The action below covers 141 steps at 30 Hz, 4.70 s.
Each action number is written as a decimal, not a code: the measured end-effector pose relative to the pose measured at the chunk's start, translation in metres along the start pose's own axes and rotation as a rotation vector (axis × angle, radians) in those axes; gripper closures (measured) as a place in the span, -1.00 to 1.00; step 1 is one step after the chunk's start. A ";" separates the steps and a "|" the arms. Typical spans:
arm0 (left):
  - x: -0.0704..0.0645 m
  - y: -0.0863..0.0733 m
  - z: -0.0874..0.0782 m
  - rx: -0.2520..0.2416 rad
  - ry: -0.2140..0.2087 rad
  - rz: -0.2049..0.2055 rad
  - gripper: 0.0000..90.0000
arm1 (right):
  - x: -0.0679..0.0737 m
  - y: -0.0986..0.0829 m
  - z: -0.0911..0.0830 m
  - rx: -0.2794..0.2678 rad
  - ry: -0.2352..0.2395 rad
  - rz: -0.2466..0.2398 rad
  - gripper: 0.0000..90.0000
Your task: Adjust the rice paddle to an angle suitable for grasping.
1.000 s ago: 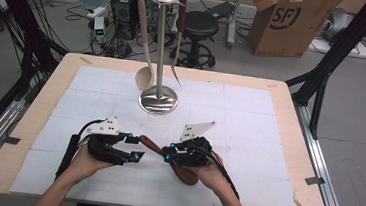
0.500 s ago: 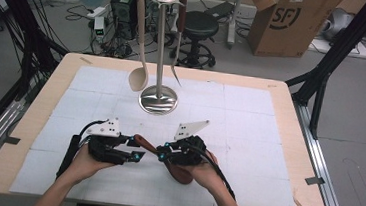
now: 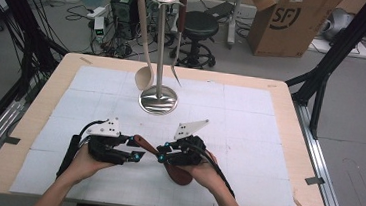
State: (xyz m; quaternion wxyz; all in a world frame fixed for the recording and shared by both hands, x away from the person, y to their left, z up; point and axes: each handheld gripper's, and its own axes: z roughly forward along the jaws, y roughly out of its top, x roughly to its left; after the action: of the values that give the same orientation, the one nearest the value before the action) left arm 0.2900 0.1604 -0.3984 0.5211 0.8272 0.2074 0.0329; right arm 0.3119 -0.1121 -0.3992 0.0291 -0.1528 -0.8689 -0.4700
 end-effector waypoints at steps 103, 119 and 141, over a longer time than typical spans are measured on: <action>-0.006 0.003 0.000 0.019 0.003 0.074 0.69 | 0.018 0.040 0.012 -0.215 0.011 -0.010 0.57; -0.005 0.004 -0.003 -0.001 -0.005 0.054 0.55 | 0.014 0.036 0.011 -0.227 0.002 0.007 0.69; -0.002 0.003 -0.005 0.004 0.017 0.051 0.60 | 0.013 0.033 0.007 -0.242 -0.025 0.021 0.69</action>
State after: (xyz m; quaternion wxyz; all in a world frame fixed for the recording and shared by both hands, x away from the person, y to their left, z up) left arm 0.2880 0.1631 -0.3930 0.5167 0.8329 0.1908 0.0530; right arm 0.3096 -0.0867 -0.3737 0.0044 -0.1700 -0.8045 -0.5691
